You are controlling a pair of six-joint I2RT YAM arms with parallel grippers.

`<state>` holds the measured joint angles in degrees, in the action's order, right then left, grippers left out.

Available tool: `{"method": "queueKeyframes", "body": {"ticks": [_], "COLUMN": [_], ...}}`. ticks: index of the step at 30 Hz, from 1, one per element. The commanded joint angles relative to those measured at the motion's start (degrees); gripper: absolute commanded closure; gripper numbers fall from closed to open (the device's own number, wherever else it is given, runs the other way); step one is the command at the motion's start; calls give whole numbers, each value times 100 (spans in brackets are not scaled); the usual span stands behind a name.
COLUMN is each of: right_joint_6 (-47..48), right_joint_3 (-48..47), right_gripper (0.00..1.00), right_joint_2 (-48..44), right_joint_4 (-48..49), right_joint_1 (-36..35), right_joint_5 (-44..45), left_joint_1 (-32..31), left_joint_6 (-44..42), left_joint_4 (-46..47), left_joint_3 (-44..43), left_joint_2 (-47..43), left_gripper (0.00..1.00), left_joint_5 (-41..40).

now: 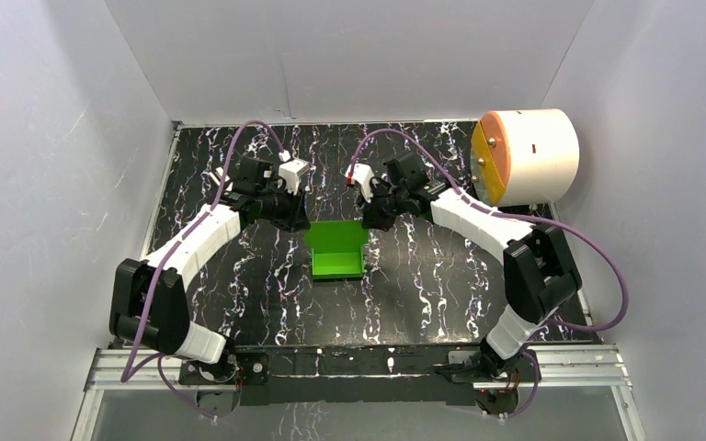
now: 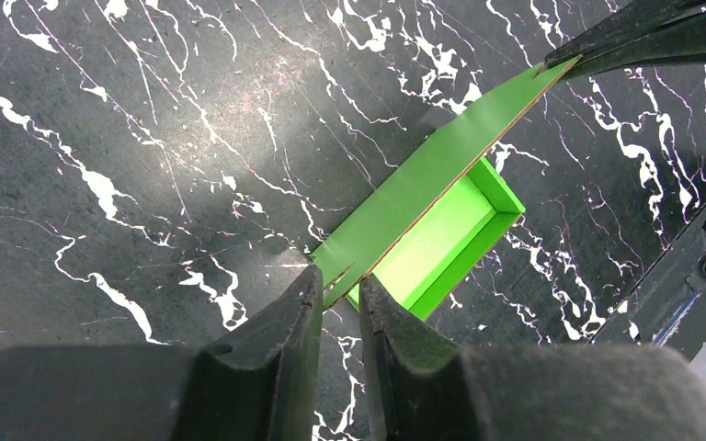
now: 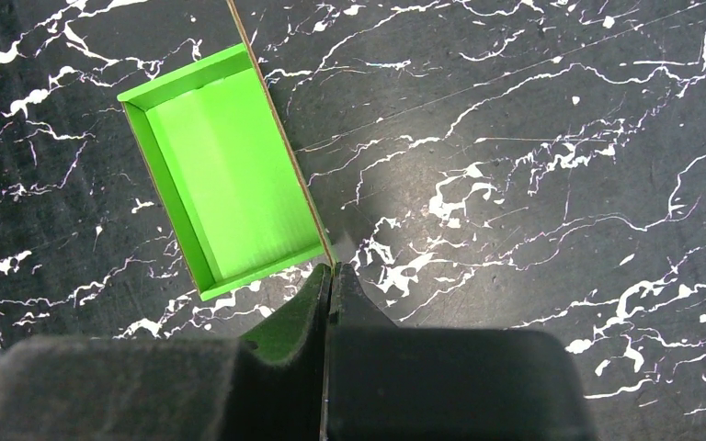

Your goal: Fold the paper box

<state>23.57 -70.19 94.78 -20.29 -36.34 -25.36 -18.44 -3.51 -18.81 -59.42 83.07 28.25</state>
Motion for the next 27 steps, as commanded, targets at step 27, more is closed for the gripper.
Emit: {"method": "queueKeyframes", "body": {"ticks": [27], "right_joint_6": [-2189], "right_joint_3": [-163], "right_gripper": [100], "right_joint_2": [-217], "right_joint_4": [357], "right_joint_1": [-1022], "right_joint_5": [2592], "left_joint_1": [-428], "left_joint_6": [1861], "left_joint_4": [613], "left_joint_3": [354], "left_joint_2": [-711], "left_gripper": [100], "left_joint_5": [-978]}}
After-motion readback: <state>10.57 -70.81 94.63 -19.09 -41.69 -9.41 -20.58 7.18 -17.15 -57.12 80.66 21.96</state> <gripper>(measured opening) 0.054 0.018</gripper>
